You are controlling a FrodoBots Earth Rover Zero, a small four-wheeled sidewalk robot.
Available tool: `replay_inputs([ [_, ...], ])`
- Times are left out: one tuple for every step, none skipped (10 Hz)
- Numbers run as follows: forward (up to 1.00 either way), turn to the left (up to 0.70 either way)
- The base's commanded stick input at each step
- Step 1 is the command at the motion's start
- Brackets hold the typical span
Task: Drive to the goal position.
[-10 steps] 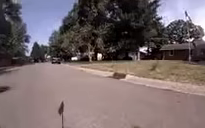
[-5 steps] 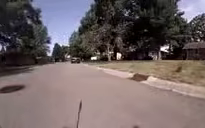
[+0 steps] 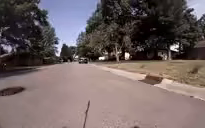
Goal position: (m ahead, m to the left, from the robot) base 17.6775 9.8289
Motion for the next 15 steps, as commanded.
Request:
replay_inputs([
  [0.69, 0.03],
  [0.69, 0.03],
  [0.69, 0.03],
  [0.69, 0.03],
  [0.69, 0.03],
  [0.69, 0.03],
  [0.69, 0.03],
  [0.69, 0.03],
  [0.69, 0.03],
  [0.69, 0.03],
  [0.69, 0.03],
  [0.69, 0.03],
  [0.69, 0.03],
  [0.69, 0.03],
  [0.69, 0.03],
])
